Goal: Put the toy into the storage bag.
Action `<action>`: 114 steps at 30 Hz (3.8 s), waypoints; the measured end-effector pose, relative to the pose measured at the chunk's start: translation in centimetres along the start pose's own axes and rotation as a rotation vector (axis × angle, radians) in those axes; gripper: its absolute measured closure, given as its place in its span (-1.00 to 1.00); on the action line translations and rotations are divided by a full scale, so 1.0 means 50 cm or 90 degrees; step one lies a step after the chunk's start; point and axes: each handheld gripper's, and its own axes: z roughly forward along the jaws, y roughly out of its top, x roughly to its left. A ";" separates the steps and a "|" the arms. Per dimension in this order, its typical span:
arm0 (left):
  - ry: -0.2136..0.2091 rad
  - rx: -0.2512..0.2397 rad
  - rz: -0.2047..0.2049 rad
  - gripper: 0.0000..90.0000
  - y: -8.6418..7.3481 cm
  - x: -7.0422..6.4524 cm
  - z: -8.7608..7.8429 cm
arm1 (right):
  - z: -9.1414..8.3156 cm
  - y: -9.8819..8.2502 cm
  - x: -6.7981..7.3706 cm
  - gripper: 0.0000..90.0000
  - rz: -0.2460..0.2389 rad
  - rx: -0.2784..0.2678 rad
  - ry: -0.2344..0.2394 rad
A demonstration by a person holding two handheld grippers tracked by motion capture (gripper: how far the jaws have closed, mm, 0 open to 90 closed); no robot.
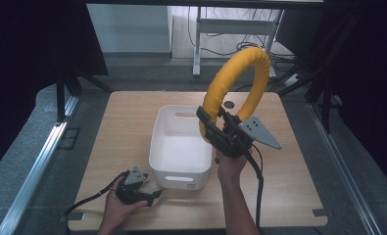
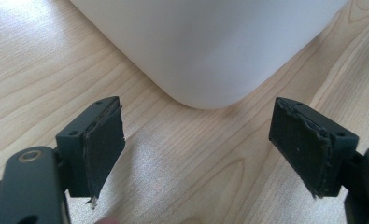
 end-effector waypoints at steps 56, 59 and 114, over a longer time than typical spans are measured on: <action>0.005 0.020 0.004 -0.60 -0.002 0.001 0.005 | 0.097 -0.079 0.142 0.11 0.027 0.033 0.105; 0.005 0.018 0.004 -0.60 -0.001 0.002 0.004 | 0.098 -0.087 0.148 0.11 0.033 0.033 0.108; 0.001 0.017 -0.001 -0.60 -0.003 -0.002 0.009 | 0.095 -0.200 0.156 0.11 0.093 0.069 0.071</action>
